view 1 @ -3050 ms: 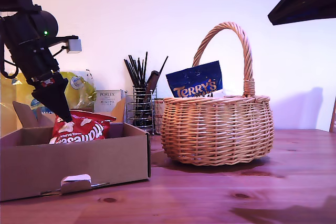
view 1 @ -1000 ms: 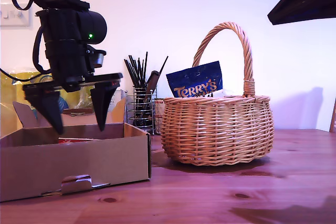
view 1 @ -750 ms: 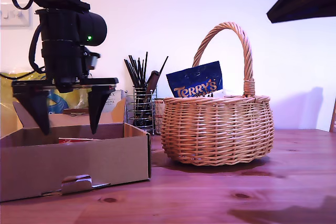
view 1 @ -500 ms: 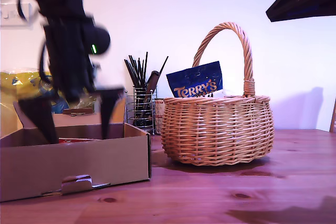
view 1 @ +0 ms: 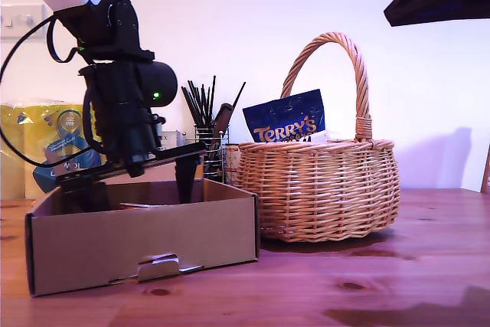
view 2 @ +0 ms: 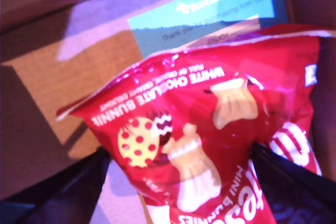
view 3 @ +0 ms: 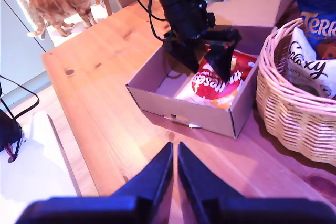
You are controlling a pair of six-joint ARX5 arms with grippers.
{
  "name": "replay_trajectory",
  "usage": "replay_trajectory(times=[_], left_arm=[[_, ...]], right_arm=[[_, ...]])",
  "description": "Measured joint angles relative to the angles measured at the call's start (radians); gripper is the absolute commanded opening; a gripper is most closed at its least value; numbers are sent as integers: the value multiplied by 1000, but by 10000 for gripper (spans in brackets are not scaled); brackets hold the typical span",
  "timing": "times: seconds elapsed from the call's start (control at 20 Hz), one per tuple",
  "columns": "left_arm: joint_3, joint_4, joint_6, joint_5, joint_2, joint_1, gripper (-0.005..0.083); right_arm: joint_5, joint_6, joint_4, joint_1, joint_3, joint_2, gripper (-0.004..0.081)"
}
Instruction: Move the bags of Easter eggs from the cardboard box on the left into the woven basket on the right side.
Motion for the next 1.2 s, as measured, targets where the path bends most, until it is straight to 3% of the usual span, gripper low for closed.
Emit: replay_trajectory(times=[0.1,0.25,0.35,0.7,1.2], left_arm=[[0,11,4,-3,1,-6,667],[0,7,5,4,2,-6,364],[2,4,5,11,4,-6,228],[17,-18,86,2,3,3,76],[7,-72,180,-19,-75,12,70]], right_arm=[[0,0,0,0,0,0,-12],[0,0,0,0,0,0,-12],[0,0,0,0,0,0,-12],[0,0,-1,0,0,0,-12],[0,0,-1,0,0,0,-12]])
